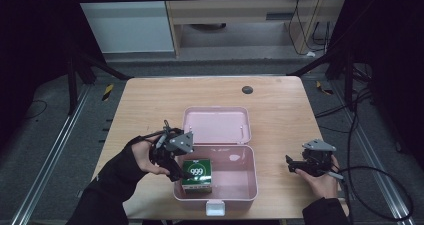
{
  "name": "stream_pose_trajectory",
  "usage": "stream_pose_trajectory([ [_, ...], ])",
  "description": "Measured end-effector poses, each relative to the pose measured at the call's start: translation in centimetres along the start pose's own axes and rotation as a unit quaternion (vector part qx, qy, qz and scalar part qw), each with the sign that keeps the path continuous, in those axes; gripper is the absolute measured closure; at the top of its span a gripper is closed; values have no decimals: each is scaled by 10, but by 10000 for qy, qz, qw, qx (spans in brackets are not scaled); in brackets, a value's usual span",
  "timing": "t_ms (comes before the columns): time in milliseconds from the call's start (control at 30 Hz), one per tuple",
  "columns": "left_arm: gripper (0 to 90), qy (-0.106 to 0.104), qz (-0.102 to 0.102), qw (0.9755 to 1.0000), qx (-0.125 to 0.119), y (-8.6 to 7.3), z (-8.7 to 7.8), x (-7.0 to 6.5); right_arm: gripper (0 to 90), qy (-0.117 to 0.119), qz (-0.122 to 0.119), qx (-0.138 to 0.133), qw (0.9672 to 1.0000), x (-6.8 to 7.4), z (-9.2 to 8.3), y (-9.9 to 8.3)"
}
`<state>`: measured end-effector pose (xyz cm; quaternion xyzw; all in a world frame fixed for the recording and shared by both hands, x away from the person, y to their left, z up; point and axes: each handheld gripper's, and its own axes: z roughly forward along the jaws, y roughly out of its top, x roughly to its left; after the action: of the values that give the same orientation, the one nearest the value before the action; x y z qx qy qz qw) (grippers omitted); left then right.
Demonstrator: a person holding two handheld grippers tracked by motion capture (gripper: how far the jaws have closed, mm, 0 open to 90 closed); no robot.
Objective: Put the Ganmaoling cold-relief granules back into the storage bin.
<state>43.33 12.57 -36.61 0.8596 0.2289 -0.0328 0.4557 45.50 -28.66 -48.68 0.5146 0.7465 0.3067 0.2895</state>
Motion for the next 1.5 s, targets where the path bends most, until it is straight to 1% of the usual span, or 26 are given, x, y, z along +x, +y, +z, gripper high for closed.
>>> stream_pose_trajectory([
  [33,224,1,-43,10000,-70,1,-3,-1,31,3,16,0,10000,0,0,0],
  [133,251,31,7,9998,-182,2,-14,0,32,3,18,2,10000,0,0,0],
  [200,265,46,-96,9994,-323,2,-20,0,33,5,15,2,10000,0,0,0],
  [233,270,68,-207,9988,-441,2,-21,-1,33,5,14,3,10000,0,0,0],
  [267,283,135,-557,9953,-782,1,-23,-5,33,4,17,2,10000,0,0,0],
  [300,285,159,-631,9941,-865,1,-24,-5,33,4,20,4,10000,0,0,0],
  [333,290,159,-631,9941,-865,1,-24,-5,34,4,21,3,10000,0,-1,0],
  [433,300,157,-568,9944,-880,-1,-34,-3,33,5,5,5,10000,0,-1,0],
  [567,312,255,-525,9935,-973,-5,-44,-1,33,-1,6,4,10000,0,-1,-1],
  [633,311,311,-538,9928,-1025,-9,-49,1,33,-3,21,2,10000,0,-1,-1],
  [667,308,376,-526,9920,-1087,-13,-52,5,33,-1,25,4,10000,0,-1,-1],
  [700,305,376,-526,9920,-1087,-13,-52,5,33,-1,25,4,10000,0,-1,-1],
  [833,295,555,-600,9894,-1199,-25,-55,15,34,-2,26,4,10000,0,-1,-1],
  [867,295,610,-688,9878,-1254,-29,-54,17,34,-2,26,4,10000,0,-1,-1],
  [900,293,687,-787,9855,-1334,-36,-55,22,34,0,36,-1,10000,0,-1,-1],
  [1000,288,762,-812,9850,-1318,-44,-56,29,34,-1,46,1,10000,0,-1,-2],
  [1033,283,808,-891,9838,-1328,-51,-56,36,35,-1,50,7,10000,0,-1,-2],
  [1067,280,808,-891,9838,-1328,-51,-56,36,34,1,53,10,10000,1,-1,-2],
  [1100,277,900,-973,9817,-1370,-59,-55,43,34,-5,37,6,10000,0,-1,-2],
  [1133,276,900,-973,9817,-1370,-59,-55,43,34,-5,37,6,10000,0,-1,-2],
  [1167,276,929,-1019,9806,-1391,-62,-54,47,34,-3,29,8,10000,1,-1,-2],
  [1233,268,1037,-1104,9779,-1443,-71,-52,55,34,-2,29,5,10000,1,-1,-2],
  [1267,269,1078,-1129,9771,-1447,-74,-52,58,34,-4,23,8,10000,0,-1,-3],
  [1367,266,1247,-1298,9718,-1524,-85,-50,70,34,-6,47,27,10000,1,-1,-4],
  [1467,259,1382,-1436,9676,-1549,-94,-49,80,33,-6,50,23,10000,0,-1,-4],
  [1500,252,1461,-1443,9668,-1521,-98,-48,84,34,-12,53,25,10000,1,-1,-4],
])
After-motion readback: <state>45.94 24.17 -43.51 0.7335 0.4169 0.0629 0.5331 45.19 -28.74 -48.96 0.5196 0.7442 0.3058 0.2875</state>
